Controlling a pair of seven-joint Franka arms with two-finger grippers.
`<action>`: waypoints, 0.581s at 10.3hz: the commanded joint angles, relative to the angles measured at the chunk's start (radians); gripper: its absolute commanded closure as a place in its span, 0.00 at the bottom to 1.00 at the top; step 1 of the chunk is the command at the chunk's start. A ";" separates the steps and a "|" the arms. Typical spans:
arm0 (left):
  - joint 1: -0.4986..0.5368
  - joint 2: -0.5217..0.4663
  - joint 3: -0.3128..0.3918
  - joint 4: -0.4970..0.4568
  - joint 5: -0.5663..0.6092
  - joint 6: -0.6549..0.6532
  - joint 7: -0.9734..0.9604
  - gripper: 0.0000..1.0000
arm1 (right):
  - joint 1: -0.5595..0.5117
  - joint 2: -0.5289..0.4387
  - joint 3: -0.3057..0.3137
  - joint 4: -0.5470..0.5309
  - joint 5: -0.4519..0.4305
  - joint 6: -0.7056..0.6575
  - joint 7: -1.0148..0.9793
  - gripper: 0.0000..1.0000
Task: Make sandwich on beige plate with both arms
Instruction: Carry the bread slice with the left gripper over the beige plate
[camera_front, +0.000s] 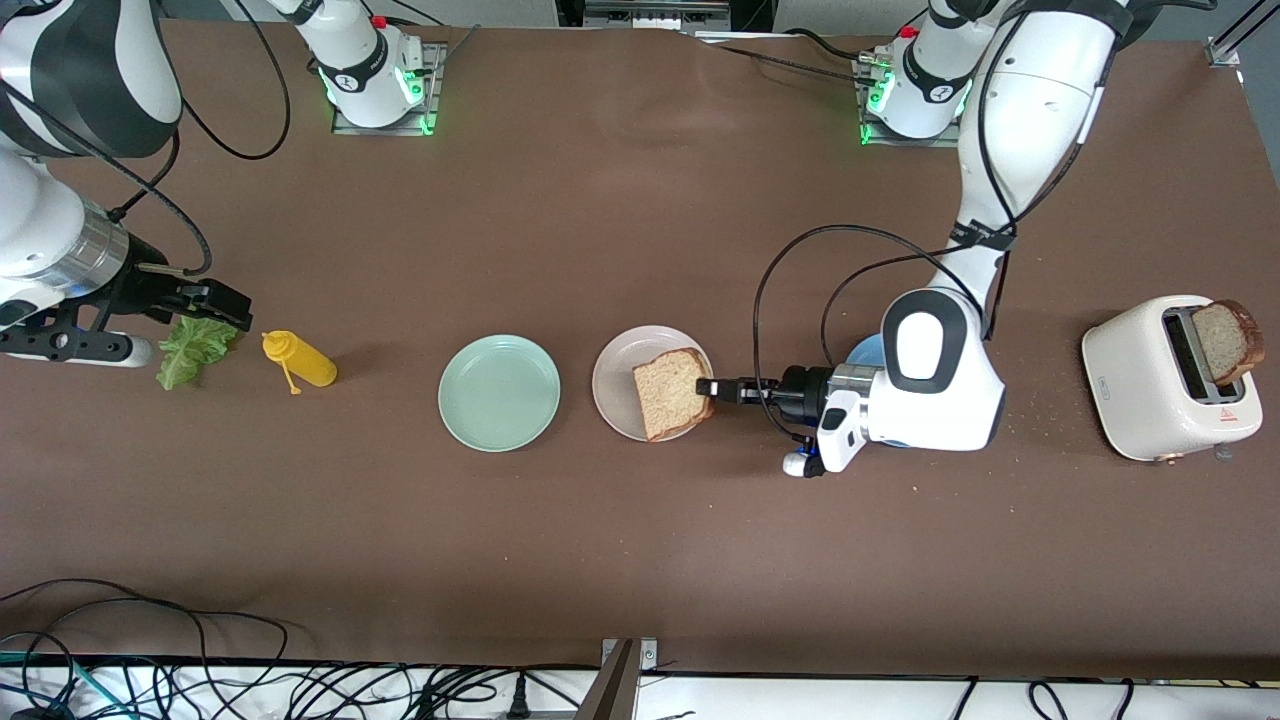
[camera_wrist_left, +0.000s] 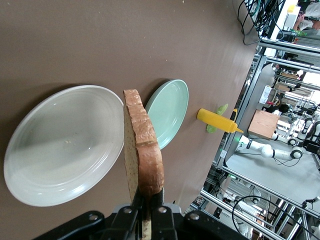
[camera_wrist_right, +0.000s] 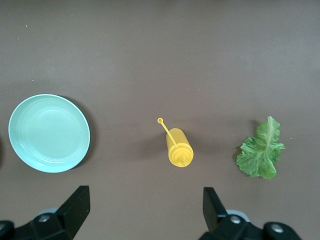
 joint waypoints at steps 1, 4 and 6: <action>-0.030 -0.002 0.014 -0.023 -0.043 0.044 0.006 1.00 | -0.011 0.003 0.008 0.013 0.016 -0.014 0.009 0.00; -0.030 0.006 0.014 -0.026 -0.043 0.049 0.028 1.00 | -0.011 0.003 0.008 0.013 0.016 -0.015 0.009 0.00; -0.047 0.018 0.014 -0.029 -0.043 0.075 0.029 1.00 | -0.011 0.003 0.008 0.013 0.018 -0.014 0.009 0.00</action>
